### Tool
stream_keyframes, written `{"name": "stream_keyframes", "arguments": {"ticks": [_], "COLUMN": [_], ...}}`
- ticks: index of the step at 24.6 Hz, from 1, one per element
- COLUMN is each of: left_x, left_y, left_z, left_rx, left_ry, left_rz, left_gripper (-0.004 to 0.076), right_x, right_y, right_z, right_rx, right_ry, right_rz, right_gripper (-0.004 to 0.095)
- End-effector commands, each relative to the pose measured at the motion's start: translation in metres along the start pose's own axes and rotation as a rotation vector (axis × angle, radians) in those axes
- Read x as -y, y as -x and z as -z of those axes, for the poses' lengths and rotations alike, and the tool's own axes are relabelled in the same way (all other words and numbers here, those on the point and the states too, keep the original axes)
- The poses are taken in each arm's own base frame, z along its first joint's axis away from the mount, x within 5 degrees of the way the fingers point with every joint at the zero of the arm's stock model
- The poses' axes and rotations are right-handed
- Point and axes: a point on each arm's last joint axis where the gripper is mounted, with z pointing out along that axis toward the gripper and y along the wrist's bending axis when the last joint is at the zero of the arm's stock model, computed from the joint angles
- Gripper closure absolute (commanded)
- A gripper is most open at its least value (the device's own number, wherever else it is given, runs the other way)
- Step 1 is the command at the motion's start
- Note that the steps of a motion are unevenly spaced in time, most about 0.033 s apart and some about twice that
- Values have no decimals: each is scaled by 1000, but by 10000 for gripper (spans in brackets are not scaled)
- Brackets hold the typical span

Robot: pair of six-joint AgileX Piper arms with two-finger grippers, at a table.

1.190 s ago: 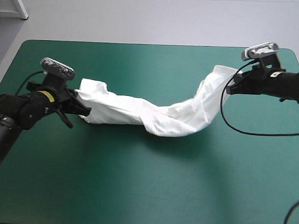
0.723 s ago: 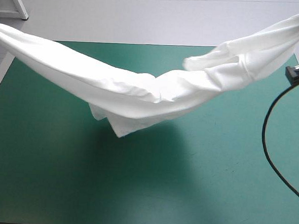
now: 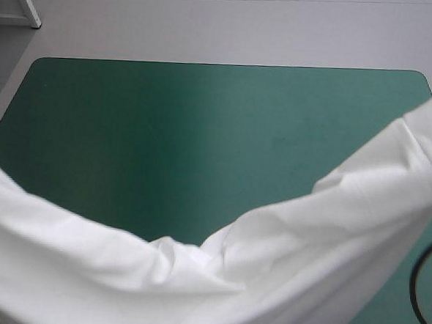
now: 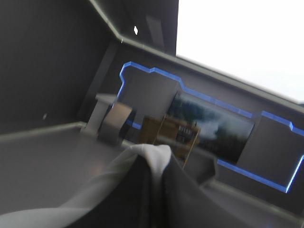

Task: Fold the cloth

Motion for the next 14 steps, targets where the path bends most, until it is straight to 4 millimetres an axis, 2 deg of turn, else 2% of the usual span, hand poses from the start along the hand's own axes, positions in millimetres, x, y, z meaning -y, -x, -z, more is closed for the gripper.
{"name": "stream_keyframes", "arguments": {"ticks": [1,2,4,6,9,11,14], "left_x": [33,48,72,110,154,199,233], "left_y": [-29,-46,-74,-122,-177,-237,-284], "left_z": [-62,-86,-118,-165,-211,-249,-270], "left_rx": [-107,-167,-261,-406,-527,-621,-695], "left_ry": [-65,-92,-142,-209,-281,-347,-388], "left_rz": [-21,-31,-37,-51,-78,-88,-83], "left_gripper": [704,704,705,704,704,704,705], "right_x": [1,-3,-10,-22,-39,-53,-59], "right_y": [-54,-85,-130,-200,-273,-334,-381], "right_z": [-51,-72,-98,-134,-171,-204,-234], "right_rx": [-194,-292,-425,-612,-777,-876,-945], "right_ry": [4,31,66,112,186,267,281], "right_rz": [-50,-87,-133,-193,-276,-305,-306], "right_gripper": [908,908,908,908,908,908,908]}}
